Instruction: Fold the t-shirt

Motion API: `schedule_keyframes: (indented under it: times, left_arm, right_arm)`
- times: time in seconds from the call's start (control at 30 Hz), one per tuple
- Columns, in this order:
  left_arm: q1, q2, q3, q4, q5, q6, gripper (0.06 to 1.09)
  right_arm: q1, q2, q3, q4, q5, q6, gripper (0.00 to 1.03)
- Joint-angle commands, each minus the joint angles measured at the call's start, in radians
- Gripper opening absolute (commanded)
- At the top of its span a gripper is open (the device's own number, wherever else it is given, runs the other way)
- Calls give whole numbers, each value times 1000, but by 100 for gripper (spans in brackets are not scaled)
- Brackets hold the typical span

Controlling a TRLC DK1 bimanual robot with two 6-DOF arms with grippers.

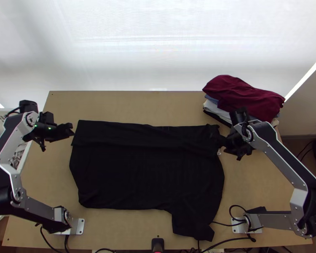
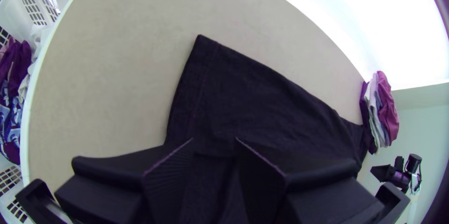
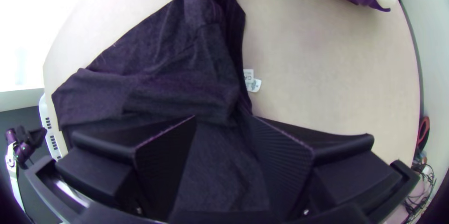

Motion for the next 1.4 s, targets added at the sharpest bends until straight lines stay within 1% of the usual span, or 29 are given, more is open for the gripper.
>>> schedule_keyframes:
  times: [0.0,0.07,0.13,0.17,0.2,0.23,0.27,0.3,0.37,0.43,0.5,0.57,0.6,0.63,0.73,0.87,1.0,1.03,1.1,1.13,1.37]
  left_arm:
    - [12,-59,-26,-3,17,39,65]
    - [18,-71,-20,-1,16,47,65]
    - [25,-97,-10,-1,17,51,65]
    - [27,-114,-9,0,17,54,65]
    - [27,-125,-6,-1,16,57,65]
    - [27,-139,-3,-1,17,60,65]
    - [25,-153,-3,-1,16,71,65]
    - [22,-163,-3,-1,16,76,65]
    - [18,-177,2,-4,14,76,65]
    - [12,-186,2,-4,8,87,65]
    - [7,-191,3,-6,3,88,65]
    - [2,-193,7,-9,2,88,65]
    - [-2,-194,10,-11,-3,87,65]
    - [-7,-196,11,-12,-4,87,65]
    - [-19,-208,14,-20,-6,87,65]
    - [-30,-219,16,-29,-10,88,65]
    - [-33,-222,16,-35,-13,88,65]
    - [-36,-223,14,-37,-18,88,65]
    - [-42,-225,16,-38,-24,88,65]
    - [-45,-225,16,-38,-27,88,65]
    - [-48,-231,22,-50,-35,91,65]
  right_arm:
    - [-16,-56,-9,-54,5,-25,66]
    - [-20,-73,5,-115,5,-22,66]
    - [-19,-79,28,-213,8,-17,66]
    - [-14,-82,33,-282,7,1,66]
    - [-7,-82,34,-351,7,33,73]
    - [4,-82,28,-403,7,41,83]
    - [21,-82,22,-457,7,44,89]
    - [36,-82,16,-483,8,26,89]
    - [50,-108,-24,-483,7,-30,89]
    - [67,-149,-86,-479,0,-46,89]
    - [58,-211,-150,-434,-4,-65,89]
    - [61,-258,-216,-403,-56,-74,88]
    - [66,-274,-247,-393,-59,-74,88]
    - [82,-280,-270,-394,-64,-71,86]
    - [128,-291,-319,-394,-75,-56,74]
    - [185,-288,-363,-396,-96,-20,72]
    - [300,-280,-389,-394,-121,27,72]
    - [322,-275,-395,-388,-125,35,70]
    - [368,-274,-409,-357,-128,61,57]
    - [377,-272,-420,-340,-135,75,55]
    - [385,-252,-495,-230,-164,75,55]
